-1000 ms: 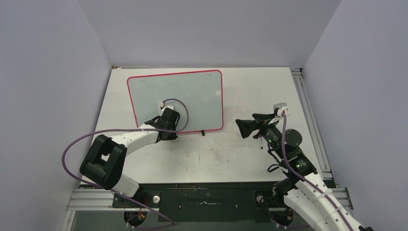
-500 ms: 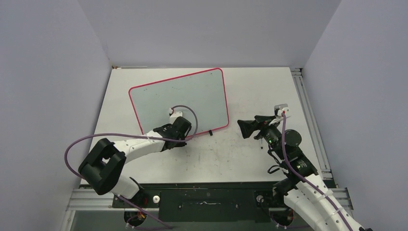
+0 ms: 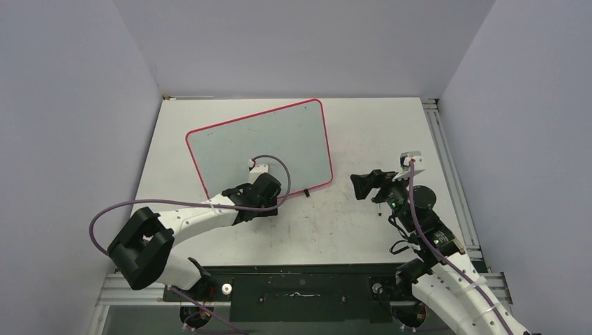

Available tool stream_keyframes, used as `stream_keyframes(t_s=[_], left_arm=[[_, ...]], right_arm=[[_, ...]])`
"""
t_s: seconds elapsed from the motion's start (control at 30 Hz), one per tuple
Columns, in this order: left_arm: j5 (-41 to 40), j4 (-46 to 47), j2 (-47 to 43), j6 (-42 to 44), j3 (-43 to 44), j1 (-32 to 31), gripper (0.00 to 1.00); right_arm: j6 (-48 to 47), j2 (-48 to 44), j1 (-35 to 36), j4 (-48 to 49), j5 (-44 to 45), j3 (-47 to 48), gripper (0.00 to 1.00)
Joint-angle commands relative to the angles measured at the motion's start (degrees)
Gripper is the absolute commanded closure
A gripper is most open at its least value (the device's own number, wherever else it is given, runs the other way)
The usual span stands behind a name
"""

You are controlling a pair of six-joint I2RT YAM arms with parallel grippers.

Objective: Write a sentence on the whiteboard
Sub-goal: Adjust the whiteboard at the center of the board.

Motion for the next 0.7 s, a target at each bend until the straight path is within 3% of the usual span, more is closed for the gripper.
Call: stream_keyframes(t_s=[0.0, 0.33, 0.5, 0.67], left_arm=[[0.0, -1.1, -4.7, 0.7, 0.4, -0.9, 0.47], [5.0, -4.3, -14.5, 6.7, 2.6, -1.5, 0.30], [8.3, -8.1, -18.0, 16.0, 10.9, -1.3, 0.25], [10.5, -10.3, -18.2, 24.8, 18.1, 0.9, 0.24]], right_arm=[[1.2, 1.1, -0.5, -4.7, 5.8, 4.2, 0.09], [3.7, 7.7, -0.6, -16.9, 12.2, 8.0, 0.00], [4.3, 15.4, -2.6, -19.3, 9.7, 9.1, 0.10], [3.4, 21.6, -12.9, -20.0, -2.5, 8.7, 0.19]])
